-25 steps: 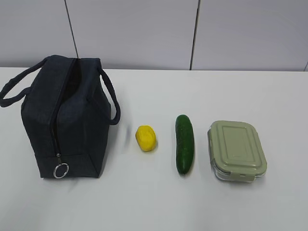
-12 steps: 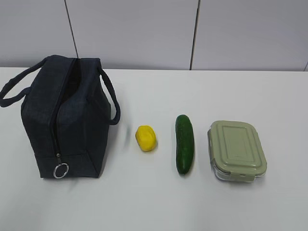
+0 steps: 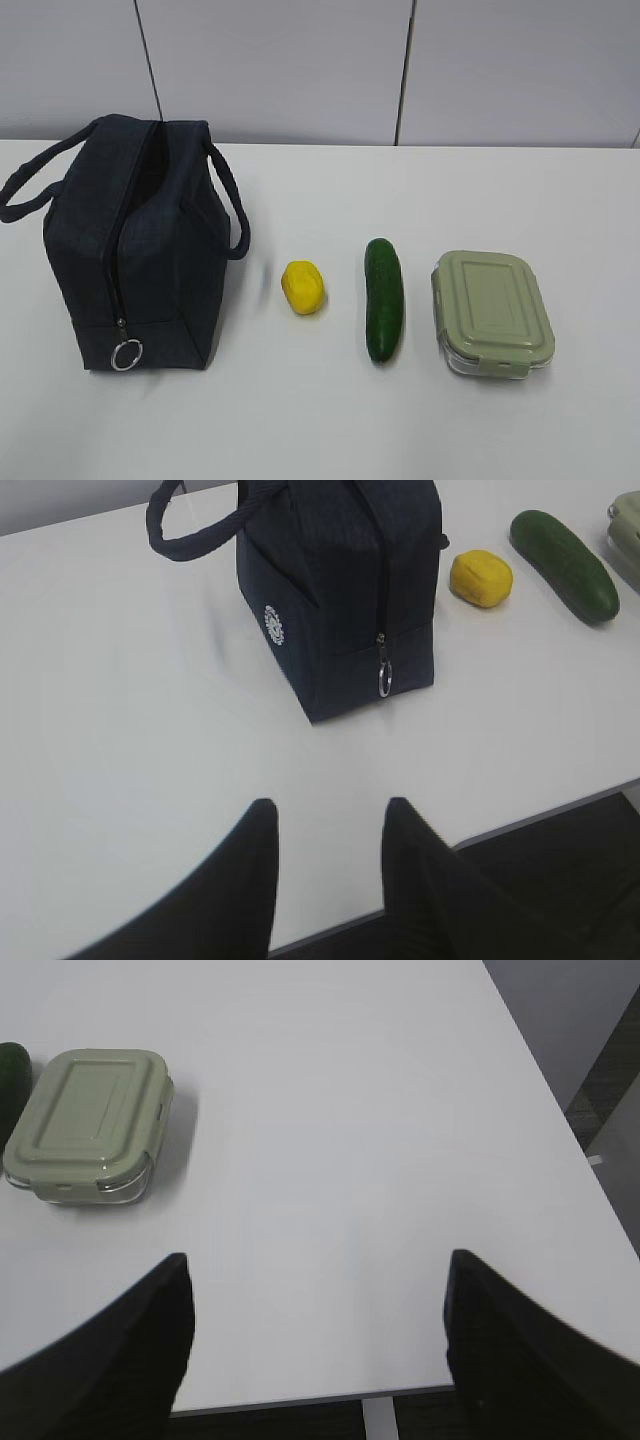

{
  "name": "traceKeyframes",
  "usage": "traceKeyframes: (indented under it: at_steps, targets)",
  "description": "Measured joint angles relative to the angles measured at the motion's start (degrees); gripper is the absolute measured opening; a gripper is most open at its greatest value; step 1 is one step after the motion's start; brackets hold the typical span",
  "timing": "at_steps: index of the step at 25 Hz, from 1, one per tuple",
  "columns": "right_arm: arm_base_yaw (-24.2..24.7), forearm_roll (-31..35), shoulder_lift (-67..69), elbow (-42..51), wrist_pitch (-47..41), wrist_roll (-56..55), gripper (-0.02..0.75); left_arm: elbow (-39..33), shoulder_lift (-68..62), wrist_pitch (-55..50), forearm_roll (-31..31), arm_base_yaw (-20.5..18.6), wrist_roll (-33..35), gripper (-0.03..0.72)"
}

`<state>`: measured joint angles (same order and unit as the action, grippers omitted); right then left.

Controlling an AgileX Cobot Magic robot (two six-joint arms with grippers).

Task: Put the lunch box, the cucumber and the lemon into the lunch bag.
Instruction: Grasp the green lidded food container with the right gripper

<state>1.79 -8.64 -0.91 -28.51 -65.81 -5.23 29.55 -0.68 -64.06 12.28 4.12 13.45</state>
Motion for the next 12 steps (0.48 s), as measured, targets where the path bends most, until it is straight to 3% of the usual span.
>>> traceKeyframes:
  at_steps: [12]
  targets:
    - [0.0,0.0,0.0,0.0,0.0,0.0,0.582,0.0,0.0,0.0,0.0,0.0,0.0,0.238]
